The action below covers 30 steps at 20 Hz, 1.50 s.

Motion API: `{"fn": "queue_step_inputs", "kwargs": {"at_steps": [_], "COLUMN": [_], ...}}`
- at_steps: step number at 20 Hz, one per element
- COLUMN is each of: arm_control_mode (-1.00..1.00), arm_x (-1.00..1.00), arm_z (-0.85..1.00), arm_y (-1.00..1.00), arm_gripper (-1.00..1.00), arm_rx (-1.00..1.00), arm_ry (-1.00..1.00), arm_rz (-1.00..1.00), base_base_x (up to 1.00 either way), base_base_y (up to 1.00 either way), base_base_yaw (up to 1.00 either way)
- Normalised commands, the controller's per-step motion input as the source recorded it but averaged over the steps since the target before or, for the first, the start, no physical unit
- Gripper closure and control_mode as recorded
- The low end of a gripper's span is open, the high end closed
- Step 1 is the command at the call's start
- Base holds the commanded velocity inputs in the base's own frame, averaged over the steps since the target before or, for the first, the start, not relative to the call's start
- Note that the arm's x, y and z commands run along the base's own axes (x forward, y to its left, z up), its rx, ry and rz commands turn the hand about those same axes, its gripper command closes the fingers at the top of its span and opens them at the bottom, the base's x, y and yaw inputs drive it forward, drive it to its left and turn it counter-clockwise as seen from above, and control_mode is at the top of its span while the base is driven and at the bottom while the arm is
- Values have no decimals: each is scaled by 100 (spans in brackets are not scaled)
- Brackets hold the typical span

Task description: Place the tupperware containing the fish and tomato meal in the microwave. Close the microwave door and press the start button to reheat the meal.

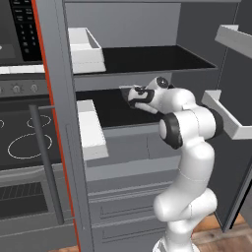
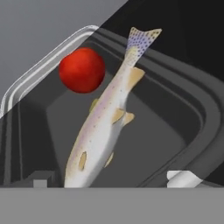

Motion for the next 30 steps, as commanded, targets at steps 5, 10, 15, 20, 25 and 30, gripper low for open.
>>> {"fn": "queue_step_inputs", "kwargs": {"at_steps": [5, 10, 15, 20, 25, 30], "arm_control_mode": [-100, -100, -100, -100, -100, -100], "arm_x": [9, 0, 0, 0, 0, 0], "arm_z": [-39, -46, -36, -15, -1, 0], "arm_y": [0, 0, 0, 3, 0, 0], "arm_gripper": [100, 100, 100, 100, 100, 100], "arm_rx": [0, 0, -1, -1, 0, 0], "arm_ry": [3, 1, 3, 0, 0, 0], "arm_rz": [0, -3, -3, 0, 0, 0], "base_base_x": [0, 0, 0, 0, 0, 0], "base_base_y": [0, 0, 0, 0, 0, 0], "base_base_yaw": [0, 0, 0, 0, 0, 0]}}
